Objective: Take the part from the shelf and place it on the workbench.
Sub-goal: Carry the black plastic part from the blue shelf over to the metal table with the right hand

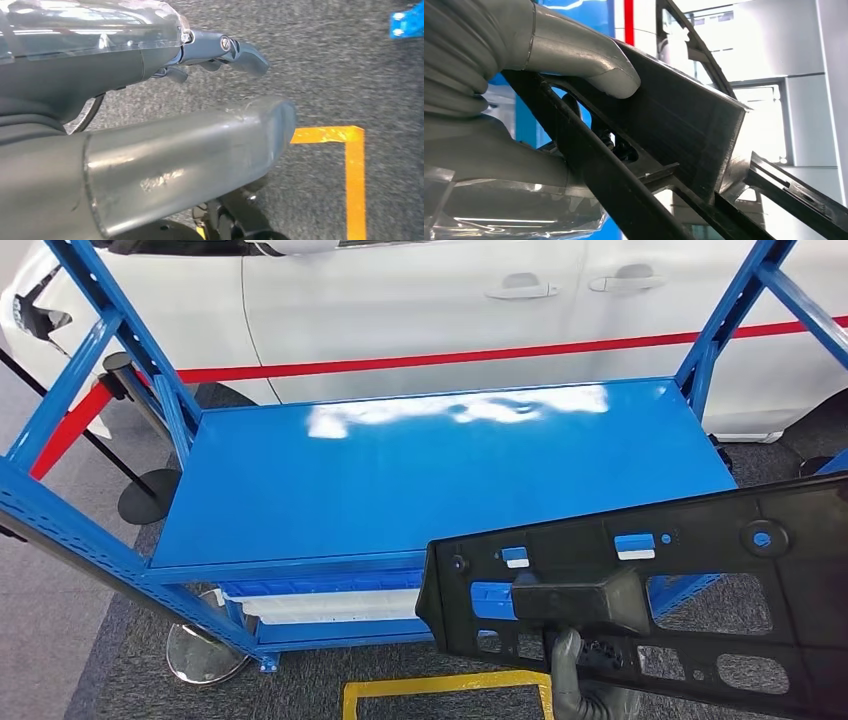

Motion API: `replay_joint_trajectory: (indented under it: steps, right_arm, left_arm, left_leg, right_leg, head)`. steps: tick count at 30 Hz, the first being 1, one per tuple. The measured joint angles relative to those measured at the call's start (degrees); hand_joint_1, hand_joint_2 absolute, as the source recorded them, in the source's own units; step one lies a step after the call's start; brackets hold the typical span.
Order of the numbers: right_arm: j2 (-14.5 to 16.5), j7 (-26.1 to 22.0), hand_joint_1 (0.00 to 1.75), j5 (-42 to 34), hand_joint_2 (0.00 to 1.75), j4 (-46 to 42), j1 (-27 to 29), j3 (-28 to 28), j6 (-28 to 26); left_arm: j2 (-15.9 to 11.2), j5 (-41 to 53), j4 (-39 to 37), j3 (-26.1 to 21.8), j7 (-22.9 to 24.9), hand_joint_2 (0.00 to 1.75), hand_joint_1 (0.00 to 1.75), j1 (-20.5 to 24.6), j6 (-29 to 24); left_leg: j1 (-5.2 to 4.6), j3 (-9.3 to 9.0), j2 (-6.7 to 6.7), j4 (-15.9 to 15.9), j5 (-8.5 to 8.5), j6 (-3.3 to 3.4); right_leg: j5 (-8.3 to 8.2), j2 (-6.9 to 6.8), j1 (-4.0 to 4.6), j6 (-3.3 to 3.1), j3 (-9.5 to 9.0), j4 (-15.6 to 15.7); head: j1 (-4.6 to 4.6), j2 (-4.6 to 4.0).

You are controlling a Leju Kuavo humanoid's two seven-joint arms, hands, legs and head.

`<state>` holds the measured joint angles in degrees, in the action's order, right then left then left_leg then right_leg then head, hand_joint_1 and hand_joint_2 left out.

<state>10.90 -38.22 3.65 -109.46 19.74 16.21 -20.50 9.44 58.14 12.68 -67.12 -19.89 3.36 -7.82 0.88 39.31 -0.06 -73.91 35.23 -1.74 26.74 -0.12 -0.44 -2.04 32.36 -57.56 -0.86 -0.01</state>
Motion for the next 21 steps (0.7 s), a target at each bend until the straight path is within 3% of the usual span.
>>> replay_joint_trajectory:
  steps: [1,2,4,6,8,10,11,14,15,16,17,18,19,21]
  right_arm:
    - [0.04,-0.01,1.75,0.00,1.75,0.21,0.01,-0.04,0.00]
    - [0.08,-0.01,1.75,0.00,1.75,0.41,0.03,-0.10,0.00]
    - [0.15,-0.01,1.75,0.00,1.75,0.70,0.05,-0.20,0.00]
    - [0.27,-0.13,1.75,-0.01,1.75,0.81,0.07,-0.29,0.01]
    - [0.42,-0.41,1.75,-0.01,1.75,0.90,0.10,-0.33,0.03]
    - [0.58,-0.79,1.75,-0.01,1.75,1.02,0.25,-0.42,0.10]
    - [0.64,-0.99,1.75,-0.01,1.75,1.10,0.36,-0.51,0.25]
    - [0.71,-1.42,1.75,0.22,1.75,1.44,0.59,-0.89,1.57]
    - [0.71,-1.47,1.75,0.44,1.75,1.59,0.68,-0.95,2.38]
    - [0.70,-1.49,1.75,0.71,1.75,1.75,0.80,-0.97,3.30]
    - [0.69,-1.49,1.75,1.04,1.75,1.89,0.97,-0.97,4.21]
    - [0.69,-1.49,1.75,1.39,1.75,2.00,1.20,-0.97,5.04]
    - [0.69,-1.49,1.75,1.78,1.75,2.06,1.46,-0.97,5.71]
    - [0.69,-1.50,1.75,2.72,1.75,2.03,2.13,-1.04,6.84]
  left_arm:
    - [-0.04,0.00,0.00,-0.04,0.00,0.00,0.00,0.01,0.00]
    - [-0.10,0.00,0.00,-0.08,0.00,0.00,0.00,0.01,0.00]
    - [-0.25,0.00,0.01,-0.11,-0.01,0.00,0.00,0.07,0.00]
    - [-0.41,0.03,0.02,-0.11,-0.08,0.00,0.00,0.26,0.04]
    - [-0.53,0.03,0.02,-0.12,-0.21,0.00,0.00,0.37,0.17]
    - [-0.60,0.00,0.02,-0.13,-0.32,0.00,0.00,0.36,0.38]
    - [-0.66,0.00,0.02,-0.14,-0.37,0.00,0.00,0.38,0.47]
    - [-0.84,-0.01,0.02,-0.23,-0.46,0.00,0.00,0.48,0.63]
    - [-0.91,-0.01,0.02,-0.30,-0.39,0.00,0.00,0.48,0.66]
    - [-0.98,0.01,0.02,-0.37,-0.26,0.00,0.00,0.48,0.67]
    - [-1.03,0.06,0.02,-0.42,0.02,0.00,0.00,0.48,0.69]
    - [-1.05,0.14,0.02,-0.44,0.39,0.00,0.00,0.47,0.73]
    - [-1.10,0.24,0.02,-0.44,0.78,0.00,0.00,0.47,0.77]
    - [-1.25,0.43,0.03,-0.46,1.30,0.00,0.00,0.40,0.84]
  left_leg:
    - [-0.02,-0.55,0.00,-1.23,-0.27,0.09]
    - [-0.07,-2.07,0.00,-0.44,-1.57,0.29]
    - [-0.39,-7.81,-0.03,6.66,-4.39,1.16]
    - [-0.84,-13.35,-0.05,15.04,-4.56,2.11]
    - [-1.22,-15.00,-0.06,18.41,-4.11,2.65]
    - [-1.07,-14.44,0.11,18.96,-5.23,3.14]
    - [-0.92,-13.98,0.27,19.23,-5.95,3.50]
    - [-0.77,-11.63,0.69,19.18,-7.87,4.20]
    - [-0.77,-10.69,0.77,18.92,-8.44,4.14]
    - [-0.73,-9.71,0.84,18.59,-8.96,4.02]
    - [-0.67,-8.71,0.88,18.18,-9.43,3.83]
    - [-0.58,-7.73,0.88,17.66,-9.81,3.59]
    - [-0.50,-6.78,0.86,17.01,-10.10,3.33]
    - [-0.49,-5.19,0.76,15.65,-10.52,2.70]
  right_leg:
    - [-0.54,-0.03,0.15,-0.01,0.78,-0.09]
    - [-1.03,-0.05,0.29,0.01,1.49,-0.19]
    - [-1.91,-0.06,0.53,0.13,2.57,-0.39]
    - [-2.72,-0.10,0.72,0.54,3.12,-0.59]
    - [-3.65,-0.22,0.61,1.22,3.35,-0.55]
    - [-3.73,-0.14,0.47,1.95,3.71,-0.76]
    - [-2.44,-0.02,0.41,2.30,4.14,-1.68]
    - [5.60,0.16,-0.03,3.21,6.70,-10.45]
    - [7.21,0.14,-0.21,3.47,7.36,-13.93]
    - [7.37,0.13,-0.40,3.70,7.40,-16.16]
    - [6.26,0.12,-0.62,3.91,6.51,-16.52]
    - [4.57,0.10,-0.83,4.08,4.62,-14.87]
    - [3.30,0.10,-1.02,4.20,1.86,-11.55]
    - [3.49,0.15,-0.93,3.98,-3.36,-4.07]
  head:
    - [-0.01,0.01]
    - [-0.02,0.01]
    - [-0.02,0.01]
    - [0.03,0.01]
    - [0.02,0.01]
    - [-0.01,0.01]
    - [0.13,0.01]
    - [0.54,0.01]
    - [0.57,0.01]
    - [0.57,0.00]
    - [0.58,0.00]
    - [0.57,0.00]
    - [0.58,0.00]
    - [0.60,0.01]
